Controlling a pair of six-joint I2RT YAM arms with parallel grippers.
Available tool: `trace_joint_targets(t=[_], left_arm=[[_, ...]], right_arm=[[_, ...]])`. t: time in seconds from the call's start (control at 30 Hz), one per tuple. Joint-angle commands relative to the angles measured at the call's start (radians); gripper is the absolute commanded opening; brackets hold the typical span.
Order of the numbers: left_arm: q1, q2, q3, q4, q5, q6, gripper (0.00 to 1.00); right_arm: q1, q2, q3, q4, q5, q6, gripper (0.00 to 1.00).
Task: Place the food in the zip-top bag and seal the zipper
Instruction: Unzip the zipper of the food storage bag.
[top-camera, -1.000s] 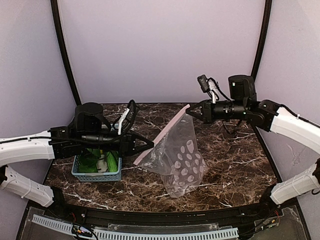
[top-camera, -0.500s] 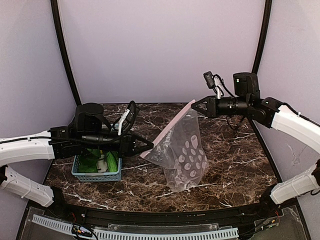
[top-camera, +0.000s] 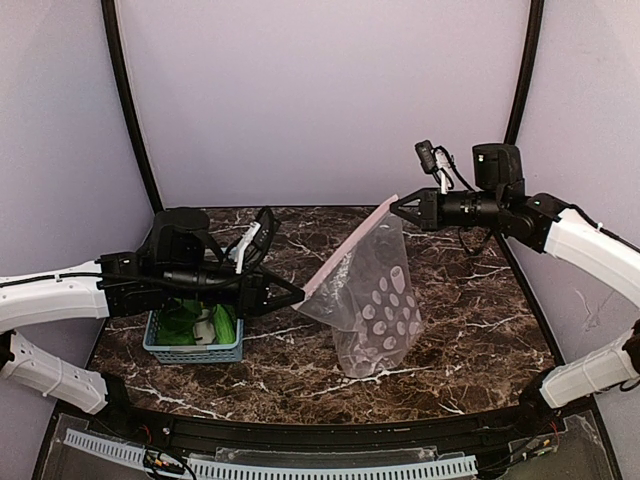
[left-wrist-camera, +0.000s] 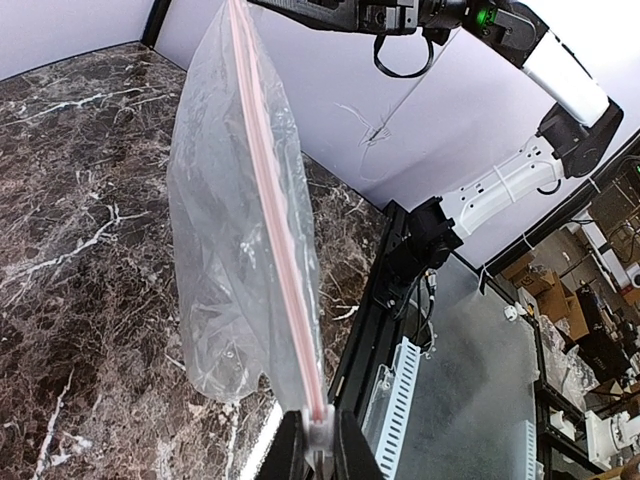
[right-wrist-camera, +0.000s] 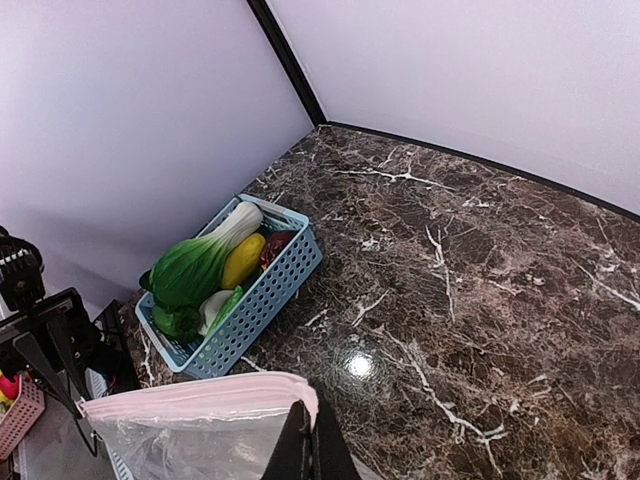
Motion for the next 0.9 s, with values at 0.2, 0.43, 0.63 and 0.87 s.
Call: trace_joint_targets(t=[0.2,0.43,0.63,0.87], left_arm=[[-0.007,-0.004,-0.001,-0.079,0.038,-0.006,0.01],[-0.01,0.057,0.03,-0.046,-0.185,0.0,0.01],[-0.054,0.139,0.152,-0.087,-0.457,0.115,0.01],[-0.104,0.204,0.24,-0.063,-0.694,0.196,0.01]], right_arm=[[-0.044,0.042,0.071,0.072,-0.044,0.03,0.05],[-0.043,0.017,0.045,0.055,0.037,0.097,0.65],[0.013,-0.017,0.017,0.021,0.058,0.188,0.76],[0.106,-0.033,0.001,0.001,0.133,0.265,0.71]])
